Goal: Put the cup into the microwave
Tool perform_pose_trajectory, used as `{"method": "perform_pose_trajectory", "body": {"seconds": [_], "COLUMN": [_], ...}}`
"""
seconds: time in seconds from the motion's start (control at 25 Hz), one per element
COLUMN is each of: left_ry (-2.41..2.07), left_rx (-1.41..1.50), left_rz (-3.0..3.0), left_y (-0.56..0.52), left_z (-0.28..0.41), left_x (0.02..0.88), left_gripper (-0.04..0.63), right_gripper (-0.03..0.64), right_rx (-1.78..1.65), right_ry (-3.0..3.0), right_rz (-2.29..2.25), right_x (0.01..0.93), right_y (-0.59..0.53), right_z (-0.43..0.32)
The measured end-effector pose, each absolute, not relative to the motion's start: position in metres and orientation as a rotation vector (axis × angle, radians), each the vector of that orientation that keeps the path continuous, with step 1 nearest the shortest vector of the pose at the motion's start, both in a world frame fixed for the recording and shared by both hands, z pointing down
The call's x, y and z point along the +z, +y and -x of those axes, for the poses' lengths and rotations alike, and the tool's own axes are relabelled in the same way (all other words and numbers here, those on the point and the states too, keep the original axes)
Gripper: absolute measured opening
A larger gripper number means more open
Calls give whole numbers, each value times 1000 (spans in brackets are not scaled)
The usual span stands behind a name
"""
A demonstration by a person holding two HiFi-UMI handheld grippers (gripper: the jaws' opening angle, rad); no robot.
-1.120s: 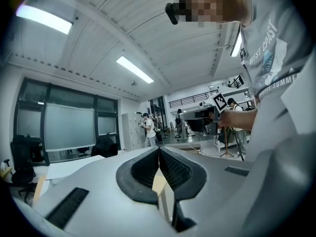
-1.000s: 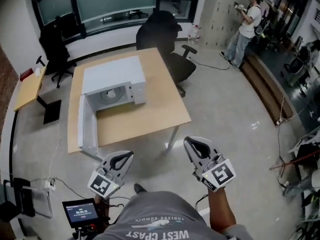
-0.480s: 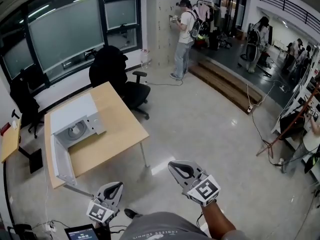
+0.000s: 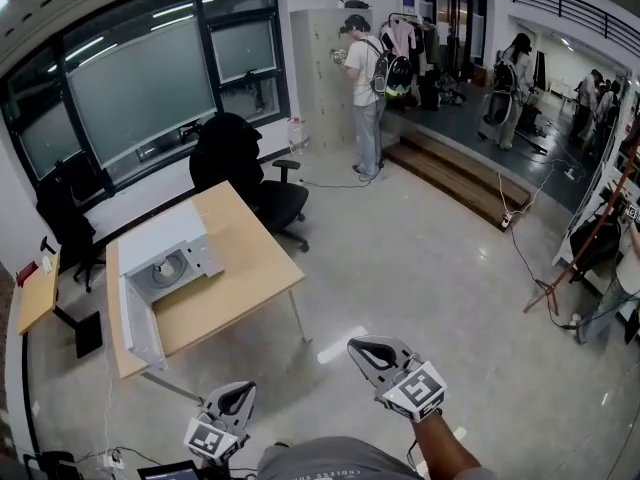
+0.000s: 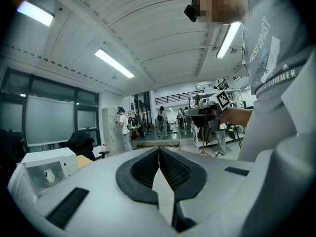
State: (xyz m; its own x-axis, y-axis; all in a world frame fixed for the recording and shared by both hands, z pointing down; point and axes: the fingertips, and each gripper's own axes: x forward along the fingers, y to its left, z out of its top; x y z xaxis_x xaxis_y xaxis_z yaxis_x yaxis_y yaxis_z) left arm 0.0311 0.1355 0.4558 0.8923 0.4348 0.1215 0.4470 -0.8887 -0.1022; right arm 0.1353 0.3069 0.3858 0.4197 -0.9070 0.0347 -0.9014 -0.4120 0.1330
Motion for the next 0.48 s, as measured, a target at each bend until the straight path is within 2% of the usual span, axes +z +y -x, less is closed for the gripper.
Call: {"method": "perform_pose_trajectory", "body": {"seconds": [0.36,0.48], "left_ry": [-756,-740], "left_rx": [-120,-242], "left_rz": [2894,2923], "left_y": [113,98], "left_z": [37,72], "left_x": [466,465], "left_gripper": [21,21], "right_gripper": [19,20], "right_rx": [-84,-106], "right_ry": [-1507,-1529], "right_rz": [-2588,-2587], "right_x": [381,366], "right_y": [298,284], "right_z": [-62,-24]}}
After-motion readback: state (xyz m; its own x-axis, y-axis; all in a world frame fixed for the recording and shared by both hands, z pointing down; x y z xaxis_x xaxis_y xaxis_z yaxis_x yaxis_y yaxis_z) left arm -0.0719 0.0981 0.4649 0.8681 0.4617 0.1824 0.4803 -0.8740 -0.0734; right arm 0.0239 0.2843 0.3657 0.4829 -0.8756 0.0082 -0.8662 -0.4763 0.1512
